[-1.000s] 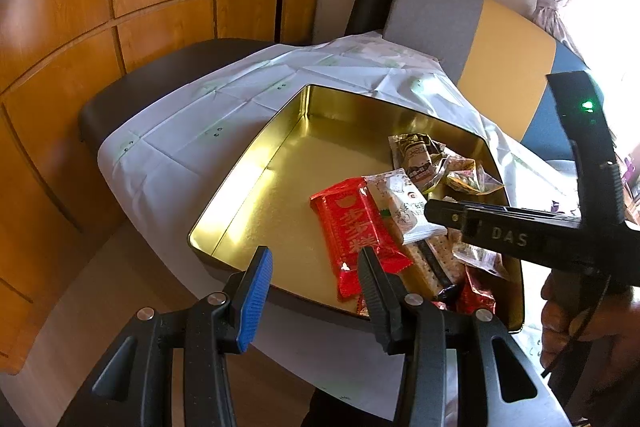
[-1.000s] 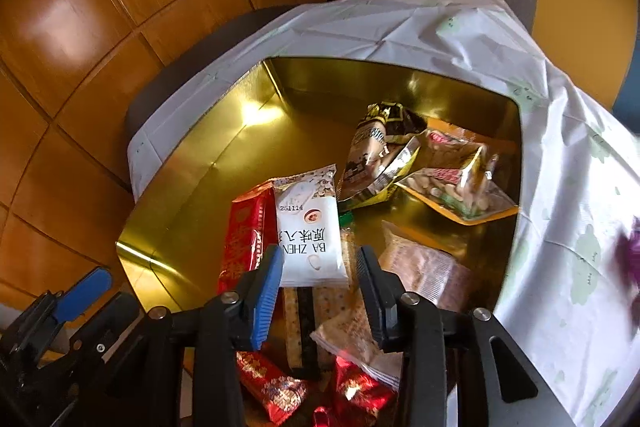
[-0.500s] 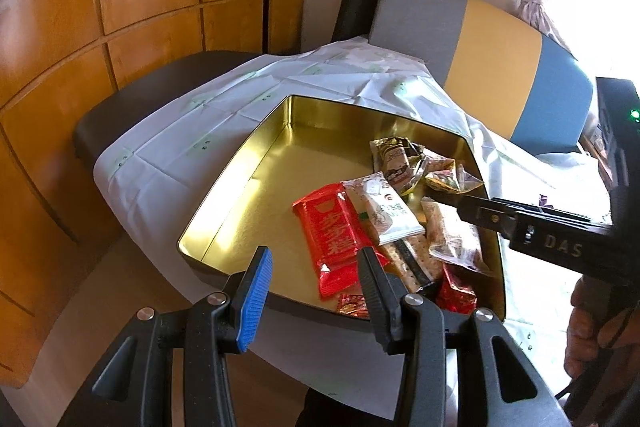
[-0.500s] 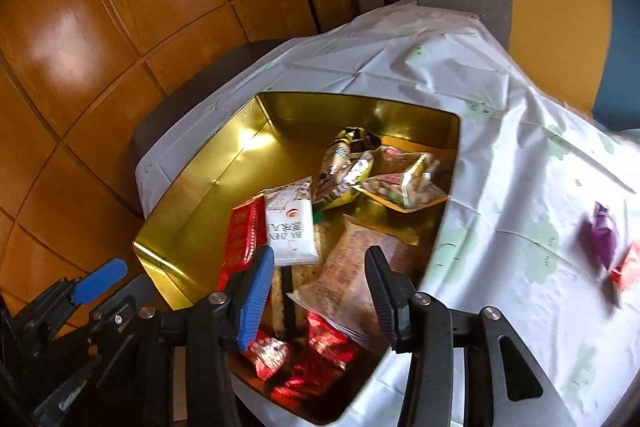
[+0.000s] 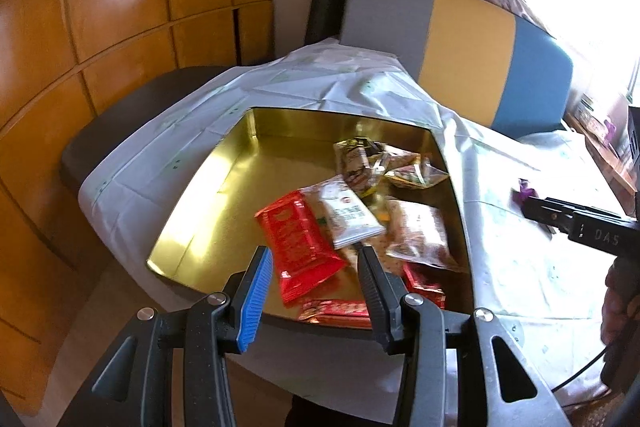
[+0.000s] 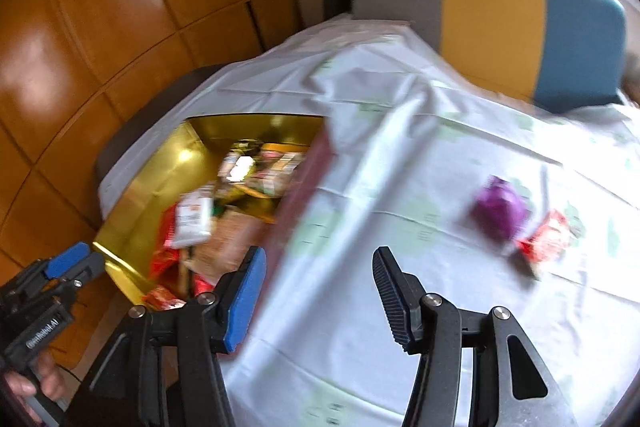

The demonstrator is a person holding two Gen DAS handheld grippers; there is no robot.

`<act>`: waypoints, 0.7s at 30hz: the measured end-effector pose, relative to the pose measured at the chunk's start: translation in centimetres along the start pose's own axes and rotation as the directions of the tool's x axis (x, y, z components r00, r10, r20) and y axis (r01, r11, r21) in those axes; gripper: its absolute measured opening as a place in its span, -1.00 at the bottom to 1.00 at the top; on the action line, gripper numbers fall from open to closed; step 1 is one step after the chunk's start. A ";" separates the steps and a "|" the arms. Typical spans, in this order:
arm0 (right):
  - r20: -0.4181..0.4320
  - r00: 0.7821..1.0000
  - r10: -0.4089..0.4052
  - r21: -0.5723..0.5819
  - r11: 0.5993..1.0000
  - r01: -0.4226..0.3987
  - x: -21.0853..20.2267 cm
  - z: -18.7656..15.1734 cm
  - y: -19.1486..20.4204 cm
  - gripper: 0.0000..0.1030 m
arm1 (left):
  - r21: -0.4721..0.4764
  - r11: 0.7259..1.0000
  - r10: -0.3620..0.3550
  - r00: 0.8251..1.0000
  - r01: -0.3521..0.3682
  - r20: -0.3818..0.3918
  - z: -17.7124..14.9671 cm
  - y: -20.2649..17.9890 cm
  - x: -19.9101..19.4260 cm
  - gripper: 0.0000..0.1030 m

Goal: Organize snacks
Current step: 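Move both tools back toward the purple pouch and chocolate packet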

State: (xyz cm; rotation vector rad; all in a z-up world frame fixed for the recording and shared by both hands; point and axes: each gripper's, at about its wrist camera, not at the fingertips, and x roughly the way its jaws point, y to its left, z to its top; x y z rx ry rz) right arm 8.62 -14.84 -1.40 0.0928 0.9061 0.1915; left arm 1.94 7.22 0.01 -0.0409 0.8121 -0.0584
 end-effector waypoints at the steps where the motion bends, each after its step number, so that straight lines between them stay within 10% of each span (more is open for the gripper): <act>1: 0.001 1.000 -0.015 0.013 1.000 0.015 -0.3 -0.1 -1.0 0.10 | 0.010 1.000 -0.003 1.000 0.003 0.000 0.0 -0.4 0.0 -0.13; 21: -0.012 0.970 -0.245 0.258 0.936 0.239 -4.1 -2.6 -18.0 0.27 | 0.282 0.953 -0.109 0.993 0.115 -0.034 1.1 -11.7 1.4 -0.13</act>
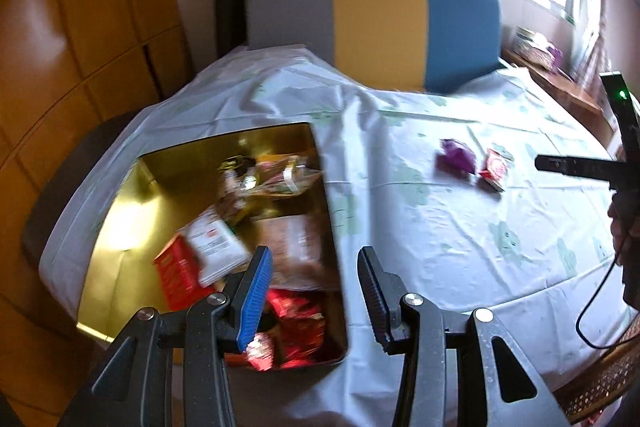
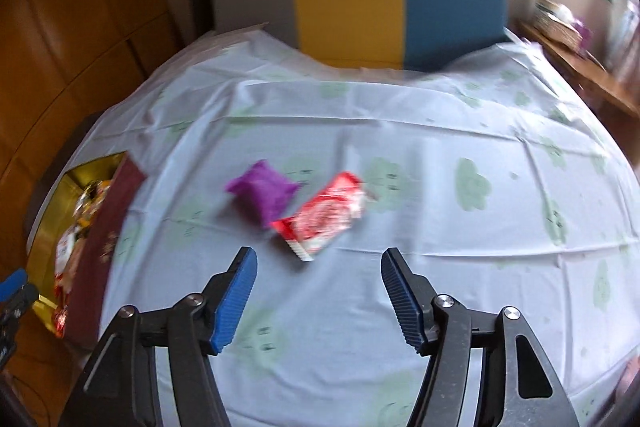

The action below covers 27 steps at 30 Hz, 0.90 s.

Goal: Organize snacks
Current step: 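Move both tools back toward the purple pouch and chocolate packet, then grasp the purple pouch with the left tool and lift it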

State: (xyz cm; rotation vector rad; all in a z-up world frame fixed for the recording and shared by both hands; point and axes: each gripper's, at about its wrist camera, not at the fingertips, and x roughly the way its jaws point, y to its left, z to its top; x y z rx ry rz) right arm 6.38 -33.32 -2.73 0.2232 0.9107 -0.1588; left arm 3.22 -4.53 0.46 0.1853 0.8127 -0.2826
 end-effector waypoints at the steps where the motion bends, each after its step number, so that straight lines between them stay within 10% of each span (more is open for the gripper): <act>1: -0.001 1.000 -0.002 0.030 1.000 0.002 0.2 0.0 -0.7 0.27 | 0.014 1.000 -0.004 1.000 0.004 -0.003 0.2 -0.6 0.3 -0.13; 27: -0.058 0.998 0.033 0.339 0.941 -0.012 1.1 0.1 -6.0 0.41 | 0.101 0.967 -0.215 0.961 0.235 -0.173 9.6 -12.3 13.9 0.00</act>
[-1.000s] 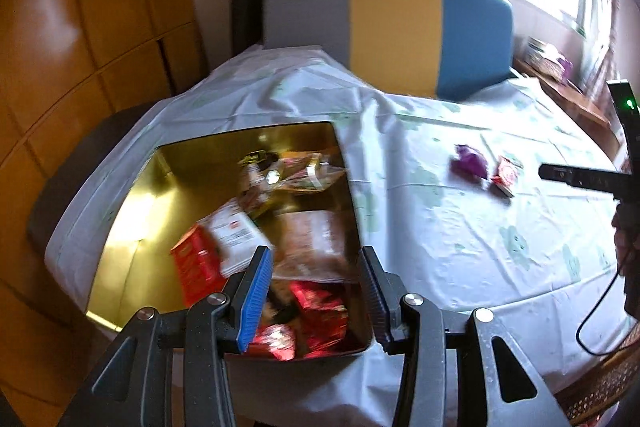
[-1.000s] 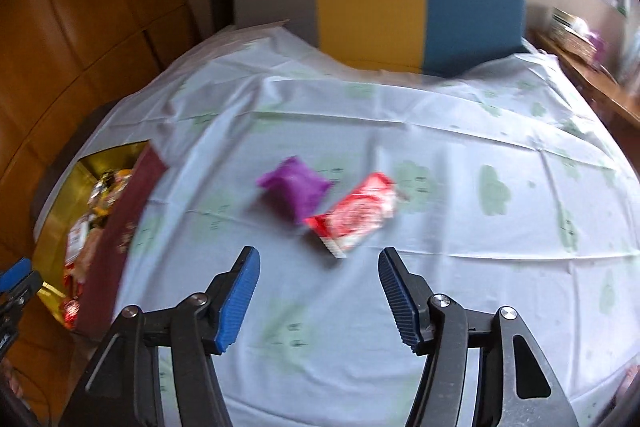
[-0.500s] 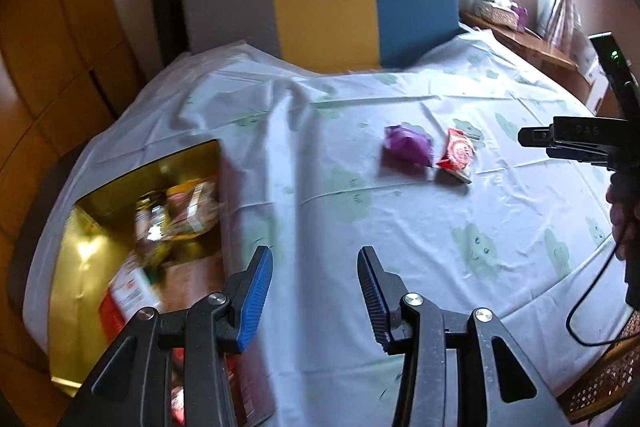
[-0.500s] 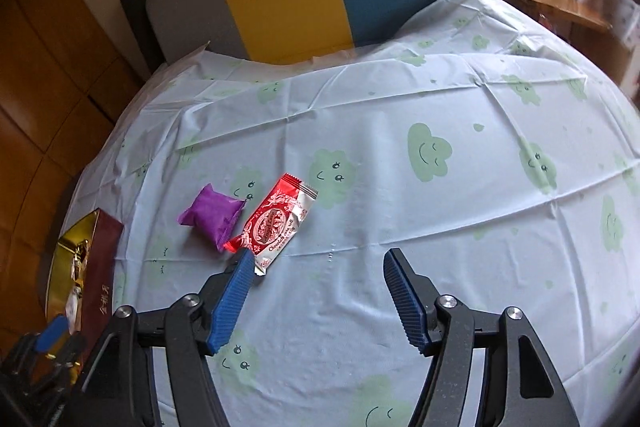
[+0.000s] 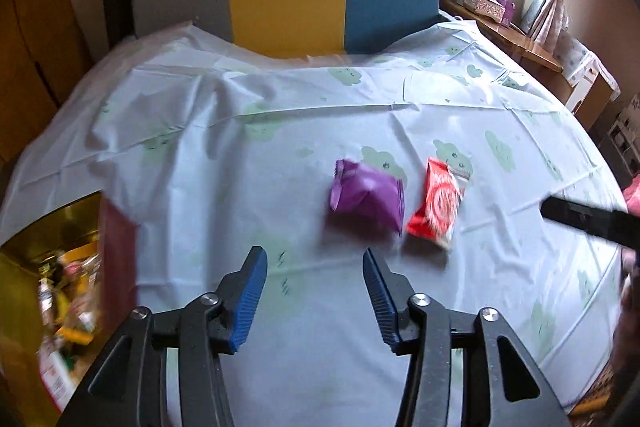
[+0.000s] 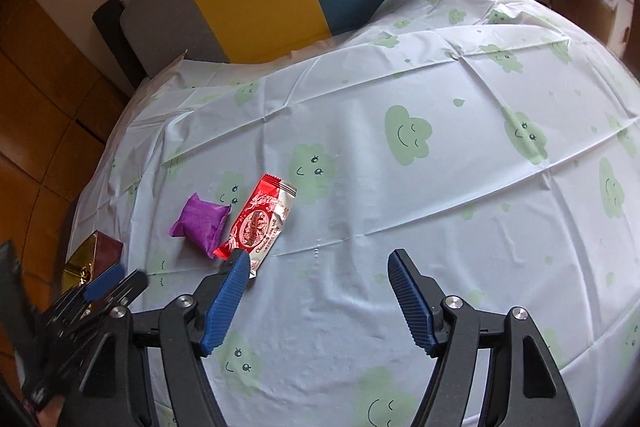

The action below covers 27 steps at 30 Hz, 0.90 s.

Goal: Organize snacks
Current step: 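Grasp the purple pouch with the left tool and lift it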

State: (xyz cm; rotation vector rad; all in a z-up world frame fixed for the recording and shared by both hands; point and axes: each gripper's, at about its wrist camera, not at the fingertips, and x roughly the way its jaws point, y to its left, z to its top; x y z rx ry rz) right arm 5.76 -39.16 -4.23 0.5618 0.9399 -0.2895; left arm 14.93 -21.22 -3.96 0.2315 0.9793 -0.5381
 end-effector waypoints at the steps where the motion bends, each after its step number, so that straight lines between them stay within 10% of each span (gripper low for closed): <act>1: -0.003 1.000 0.001 0.002 1.000 -0.001 0.0 0.0 0.0 0.41 | -0.007 1.000 -0.012 1.000 0.012 -0.009 0.4 -0.1 0.6 0.03; 5: -0.007 1.000 0.006 -0.003 1.000 -0.006 0.0 0.0 0.2 0.43 | -0.027 0.998 -0.054 0.998 0.053 -0.024 1.6 -0.8 2.4 0.37; 17: -0.019 1.000 0.022 -0.002 1.000 -0.022 0.3 -0.1 0.5 0.47 | 0.020 0.998 -0.059 0.996 0.061 -0.066 4.1 -2.2 7.2 0.51; 22: -0.034 0.999 0.021 -0.017 1.000 -0.021 0.8 -0.4 0.8 0.47 | 0.017 0.997 -0.074 0.997 0.075 -0.030 3.6 -1.8 7.4 -0.09; 27: -0.052 0.999 0.009 -0.046 0.999 -0.011 1.3 -0.8 1.3 0.47 | -0.010 0.998 -0.058 0.998 0.058 -0.001 1.3 -1.0 4.7 -0.12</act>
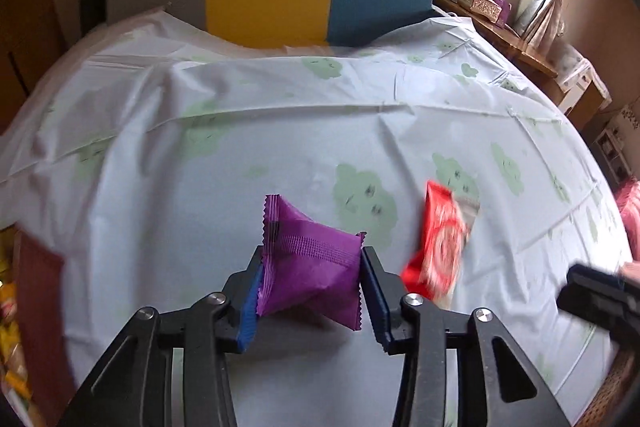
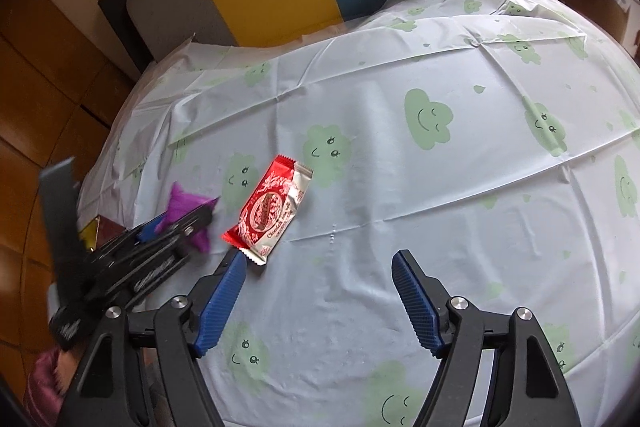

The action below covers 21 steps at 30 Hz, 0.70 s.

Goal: Organize snacks
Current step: 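Grasp the purple pouch with the left tool and lift it, then grasp the red-white chocolate packet with the right tool while the left tool holds the purple pouch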

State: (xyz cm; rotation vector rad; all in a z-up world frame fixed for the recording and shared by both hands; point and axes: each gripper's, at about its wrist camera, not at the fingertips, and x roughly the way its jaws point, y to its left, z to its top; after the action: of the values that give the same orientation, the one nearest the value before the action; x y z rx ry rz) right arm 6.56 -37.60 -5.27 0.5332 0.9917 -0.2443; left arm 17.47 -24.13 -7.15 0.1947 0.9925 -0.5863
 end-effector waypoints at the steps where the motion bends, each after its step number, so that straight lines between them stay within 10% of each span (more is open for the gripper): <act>1: -0.003 1.000 -0.005 -0.003 1.000 0.005 0.1 -0.1 0.0 0.47 | -0.002 1.000 0.004 1.000 -0.004 0.005 -0.6 0.1 -0.5 -0.13; 21: -0.042 0.998 -0.041 -0.069 0.997 0.038 3.8 0.8 3.7 0.47 | -0.060 0.998 0.040 0.997 -0.036 0.068 -11.4 1.1 -5.9 -0.10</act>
State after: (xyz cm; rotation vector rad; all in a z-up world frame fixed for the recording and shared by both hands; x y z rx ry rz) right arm 10.77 -34.80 -6.95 0.4584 1.0501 -0.2336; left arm 7.36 -16.28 -8.54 0.1396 0.9360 -0.5252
